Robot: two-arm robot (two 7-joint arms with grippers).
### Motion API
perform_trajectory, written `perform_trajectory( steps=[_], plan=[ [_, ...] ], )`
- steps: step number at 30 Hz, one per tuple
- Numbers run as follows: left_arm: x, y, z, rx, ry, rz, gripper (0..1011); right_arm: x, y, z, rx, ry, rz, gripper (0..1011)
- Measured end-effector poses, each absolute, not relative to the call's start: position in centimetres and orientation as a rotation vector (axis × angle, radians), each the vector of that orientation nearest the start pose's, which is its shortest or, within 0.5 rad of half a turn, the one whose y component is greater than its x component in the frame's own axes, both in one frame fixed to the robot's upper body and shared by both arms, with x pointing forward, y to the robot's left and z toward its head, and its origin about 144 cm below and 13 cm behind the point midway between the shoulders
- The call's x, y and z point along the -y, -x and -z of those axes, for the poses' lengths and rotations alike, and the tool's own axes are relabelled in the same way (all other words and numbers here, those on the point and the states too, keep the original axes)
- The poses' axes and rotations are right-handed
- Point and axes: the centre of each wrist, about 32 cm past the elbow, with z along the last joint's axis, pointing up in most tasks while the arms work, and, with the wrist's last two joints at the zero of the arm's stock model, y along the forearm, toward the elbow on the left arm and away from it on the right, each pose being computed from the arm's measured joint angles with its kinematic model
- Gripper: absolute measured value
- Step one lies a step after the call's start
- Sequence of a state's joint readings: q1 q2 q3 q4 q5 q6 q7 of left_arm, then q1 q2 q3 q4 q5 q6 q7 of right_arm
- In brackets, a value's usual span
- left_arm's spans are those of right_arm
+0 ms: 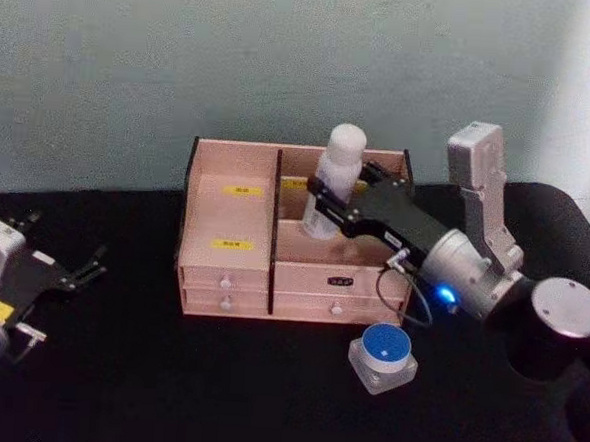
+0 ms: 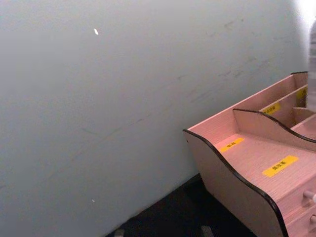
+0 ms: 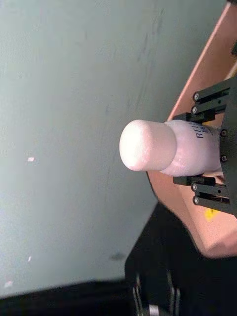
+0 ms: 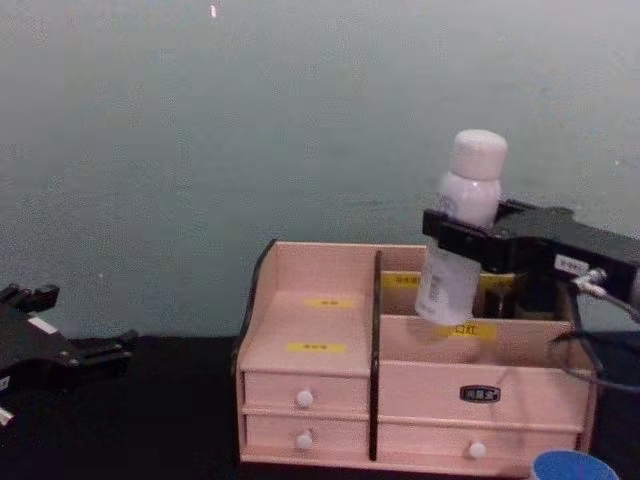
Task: Pick up the facial cleanser and watermelon frost from the table and place them into the tiered storage box.
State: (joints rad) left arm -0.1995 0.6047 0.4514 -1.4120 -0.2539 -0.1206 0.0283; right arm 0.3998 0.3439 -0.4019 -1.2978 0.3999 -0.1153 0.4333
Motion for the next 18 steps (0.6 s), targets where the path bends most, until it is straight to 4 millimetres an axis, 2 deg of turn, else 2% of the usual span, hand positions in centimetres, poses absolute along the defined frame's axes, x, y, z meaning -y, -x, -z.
perform_trajectory(
  steps=[5, 18],
  plan=[
    [-31.0, -48.9, -114.0, 0.285, -0.305, -1.248, 1001, 23.5, -56.8, -118.5, 0.128, -0.008, 0.927, 593],
    [-31.0, -48.9, -114.0, 0.285, -0.304, -1.248, 1001, 22.9, -58.7, -118.4, 0.135, -0.001, 0.96, 593]
  ],
)
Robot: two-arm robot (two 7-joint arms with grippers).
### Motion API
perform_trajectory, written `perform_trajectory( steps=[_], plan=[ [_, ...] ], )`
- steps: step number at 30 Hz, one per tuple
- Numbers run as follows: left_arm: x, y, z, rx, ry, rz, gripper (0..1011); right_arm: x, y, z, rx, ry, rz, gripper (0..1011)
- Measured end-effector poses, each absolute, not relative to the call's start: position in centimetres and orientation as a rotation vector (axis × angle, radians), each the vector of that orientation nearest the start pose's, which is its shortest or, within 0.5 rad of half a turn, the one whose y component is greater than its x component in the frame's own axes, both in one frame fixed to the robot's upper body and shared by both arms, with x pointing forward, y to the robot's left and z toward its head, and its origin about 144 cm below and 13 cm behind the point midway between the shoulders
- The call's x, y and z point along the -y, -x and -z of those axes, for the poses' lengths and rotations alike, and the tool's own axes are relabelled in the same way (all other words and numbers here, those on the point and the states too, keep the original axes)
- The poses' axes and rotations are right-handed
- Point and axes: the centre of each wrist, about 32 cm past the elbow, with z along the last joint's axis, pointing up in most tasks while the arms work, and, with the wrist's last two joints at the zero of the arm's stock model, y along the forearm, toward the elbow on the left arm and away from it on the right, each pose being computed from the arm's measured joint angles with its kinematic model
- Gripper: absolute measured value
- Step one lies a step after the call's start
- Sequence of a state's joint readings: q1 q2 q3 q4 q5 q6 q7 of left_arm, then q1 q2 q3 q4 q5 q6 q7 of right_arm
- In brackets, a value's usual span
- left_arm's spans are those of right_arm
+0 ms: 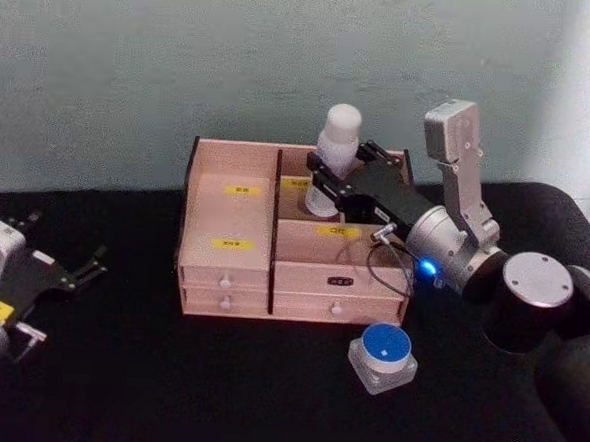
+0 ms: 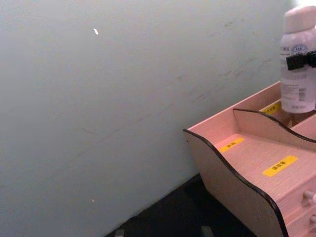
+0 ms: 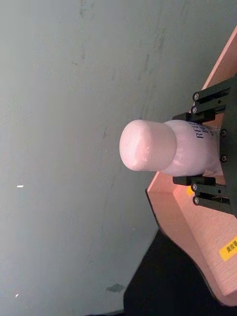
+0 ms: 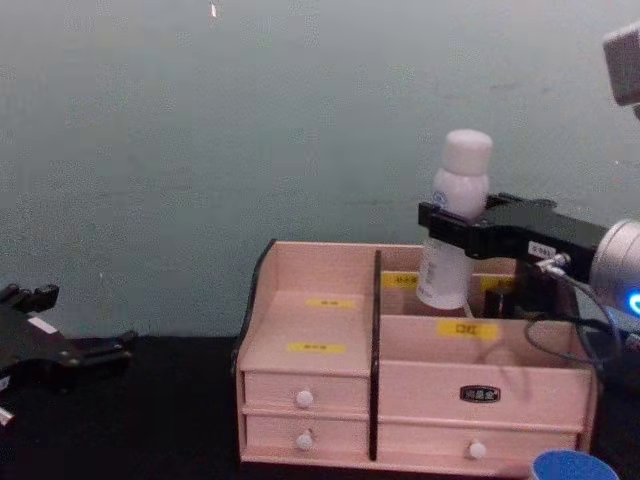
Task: Pick up the facial cleanser and watermelon frost from the table and place them into the tiered storage box.
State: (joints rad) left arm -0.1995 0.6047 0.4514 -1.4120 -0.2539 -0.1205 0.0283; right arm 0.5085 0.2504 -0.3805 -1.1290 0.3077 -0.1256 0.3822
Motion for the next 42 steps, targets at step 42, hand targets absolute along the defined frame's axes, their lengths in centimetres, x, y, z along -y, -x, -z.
perform_trajectory(
  steps=[42],
  plan=[
    [-31.0, -48.9, -114.0, 0.285, -0.304, -1.248, 1001, 22.6, -60.5, -116.3, 0.048, 0.128, 0.952, 593]
  ],
)
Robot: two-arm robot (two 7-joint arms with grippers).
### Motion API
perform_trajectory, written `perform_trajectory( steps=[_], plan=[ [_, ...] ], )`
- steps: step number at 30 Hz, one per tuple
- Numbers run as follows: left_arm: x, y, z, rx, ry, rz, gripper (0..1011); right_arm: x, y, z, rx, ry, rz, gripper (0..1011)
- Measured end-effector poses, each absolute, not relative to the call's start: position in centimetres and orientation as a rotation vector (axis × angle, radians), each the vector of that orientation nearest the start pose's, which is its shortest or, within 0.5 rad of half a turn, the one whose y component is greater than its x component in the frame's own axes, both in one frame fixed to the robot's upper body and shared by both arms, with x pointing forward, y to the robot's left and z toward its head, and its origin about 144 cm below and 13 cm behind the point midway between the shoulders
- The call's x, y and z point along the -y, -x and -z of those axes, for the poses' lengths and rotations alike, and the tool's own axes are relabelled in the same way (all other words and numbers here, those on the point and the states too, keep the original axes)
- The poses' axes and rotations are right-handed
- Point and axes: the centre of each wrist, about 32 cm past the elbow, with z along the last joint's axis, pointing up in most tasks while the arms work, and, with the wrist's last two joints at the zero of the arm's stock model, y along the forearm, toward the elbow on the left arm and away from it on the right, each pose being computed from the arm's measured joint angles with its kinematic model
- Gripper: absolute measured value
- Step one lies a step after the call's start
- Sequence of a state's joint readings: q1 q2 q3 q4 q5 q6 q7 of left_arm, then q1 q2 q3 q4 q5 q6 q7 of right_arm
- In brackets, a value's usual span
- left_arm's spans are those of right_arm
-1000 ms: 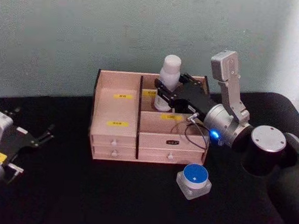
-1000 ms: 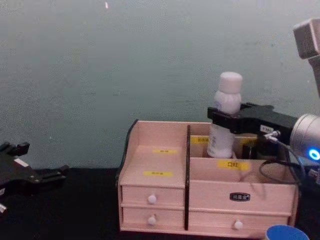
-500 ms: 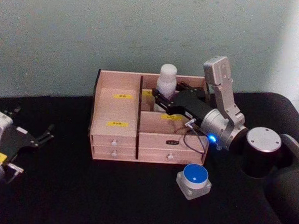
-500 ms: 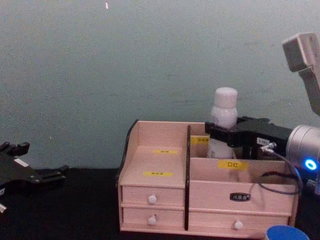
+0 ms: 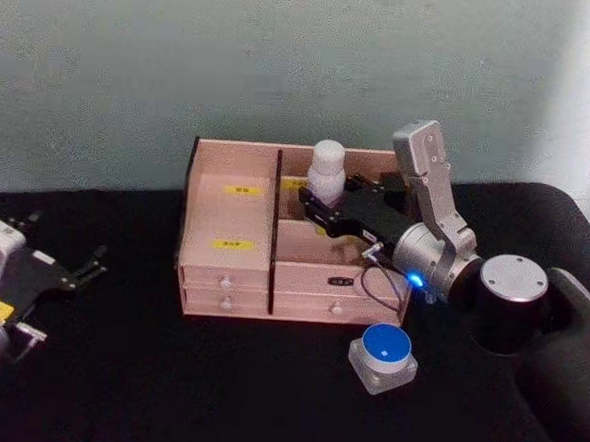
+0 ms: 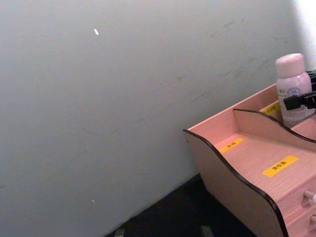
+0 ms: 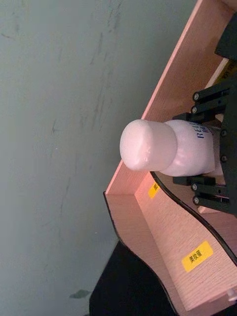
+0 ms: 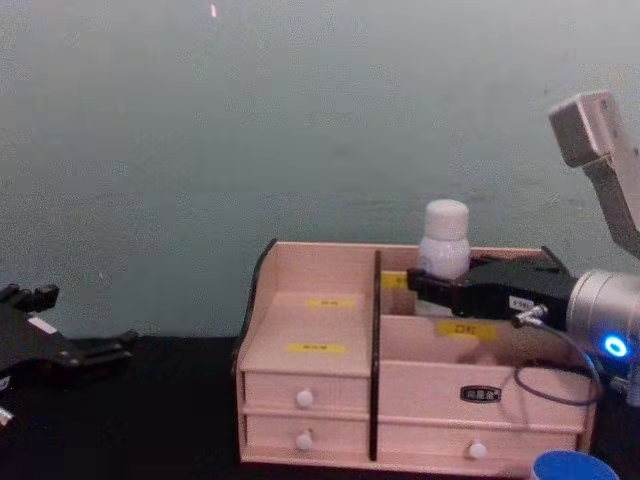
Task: Pick up the facial cleanser and watermelon frost from the table and place them into the tiered storage box.
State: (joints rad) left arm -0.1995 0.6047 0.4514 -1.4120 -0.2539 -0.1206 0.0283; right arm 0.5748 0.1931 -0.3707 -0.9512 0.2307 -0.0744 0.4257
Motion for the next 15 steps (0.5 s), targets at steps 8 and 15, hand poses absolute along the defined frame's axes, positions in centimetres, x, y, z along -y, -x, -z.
perform_trajectory(
  steps=[8, 15],
  plan=[
    [-30.97, -48.86, -113.98, 0.285, -0.304, -1.248, 1001, 22.59, -60.51, -116.27, 0.044, 0.127, 0.958, 593],
    [-30.97, -48.86, -113.98, 0.285, -0.304, -1.248, 1001, 22.6, -60.51, -116.3, 0.045, 0.127, 0.958, 593]
  ],
)
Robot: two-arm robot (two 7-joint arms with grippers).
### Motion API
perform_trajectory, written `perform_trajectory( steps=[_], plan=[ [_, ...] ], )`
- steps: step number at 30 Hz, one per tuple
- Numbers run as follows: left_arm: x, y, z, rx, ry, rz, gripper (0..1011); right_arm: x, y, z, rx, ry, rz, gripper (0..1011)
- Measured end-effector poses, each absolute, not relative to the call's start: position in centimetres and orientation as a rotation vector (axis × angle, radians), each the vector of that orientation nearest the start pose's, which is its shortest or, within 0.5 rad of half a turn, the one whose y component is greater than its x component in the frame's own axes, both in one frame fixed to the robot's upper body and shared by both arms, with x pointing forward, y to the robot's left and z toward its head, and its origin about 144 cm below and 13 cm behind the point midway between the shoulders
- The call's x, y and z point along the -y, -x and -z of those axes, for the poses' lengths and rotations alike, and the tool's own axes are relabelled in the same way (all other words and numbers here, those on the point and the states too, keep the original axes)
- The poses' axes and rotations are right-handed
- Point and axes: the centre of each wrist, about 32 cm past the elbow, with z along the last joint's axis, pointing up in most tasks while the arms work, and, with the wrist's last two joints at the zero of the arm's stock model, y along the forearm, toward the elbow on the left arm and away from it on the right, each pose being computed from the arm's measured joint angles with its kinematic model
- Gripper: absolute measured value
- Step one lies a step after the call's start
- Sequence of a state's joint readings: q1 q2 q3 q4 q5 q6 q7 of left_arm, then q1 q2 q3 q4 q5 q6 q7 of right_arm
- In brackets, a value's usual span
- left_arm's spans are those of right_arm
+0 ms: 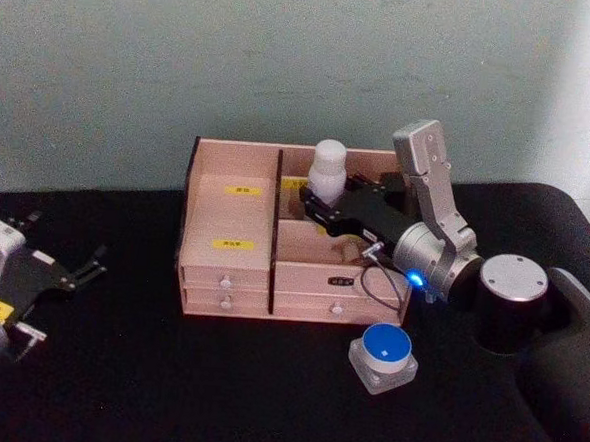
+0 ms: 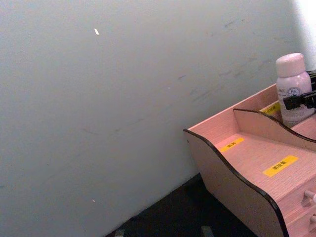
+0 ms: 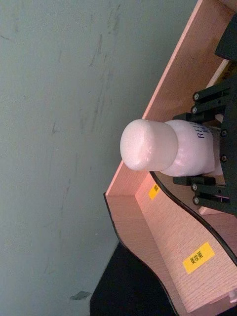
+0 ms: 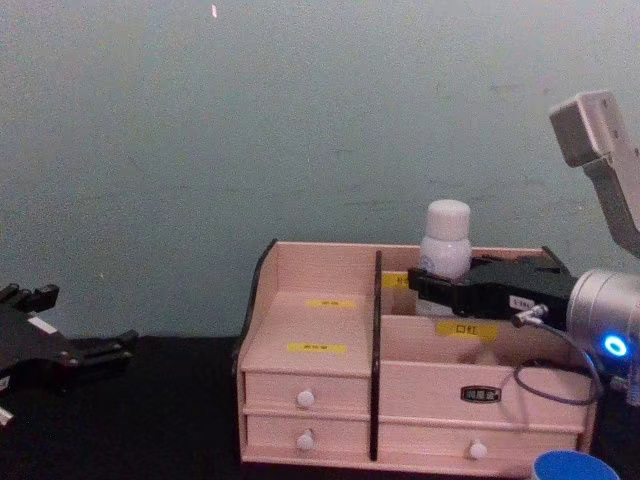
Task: Pick up the facial cleanser and watermelon frost from the table and place them into the tiered storage box.
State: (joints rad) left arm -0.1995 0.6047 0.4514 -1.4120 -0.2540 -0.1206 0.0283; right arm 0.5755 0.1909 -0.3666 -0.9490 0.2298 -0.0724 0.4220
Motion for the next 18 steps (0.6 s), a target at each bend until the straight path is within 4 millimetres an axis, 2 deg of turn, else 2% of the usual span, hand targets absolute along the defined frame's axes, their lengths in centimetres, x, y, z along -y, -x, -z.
perform_trajectory(
  steps=[11, 15, 18],
  plan=[
    [-30.97, -48.86, -113.98, 0.285, -0.304, -1.248, 1001, 22.61, -60.5, -116.32, 0.047, 0.127, 0.958, 593],
    [-30.97, -48.86, -113.98, 0.285, -0.304, -1.248, 1001, 22.63, -60.49, -116.32, 0.048, 0.127, 0.959, 660],
    [-30.96, -48.86, -113.98, 0.285, -0.304, -1.248, 1001, 22.63, -60.49, -116.32, 0.048, 0.126, 0.959, 765]
  ],
)
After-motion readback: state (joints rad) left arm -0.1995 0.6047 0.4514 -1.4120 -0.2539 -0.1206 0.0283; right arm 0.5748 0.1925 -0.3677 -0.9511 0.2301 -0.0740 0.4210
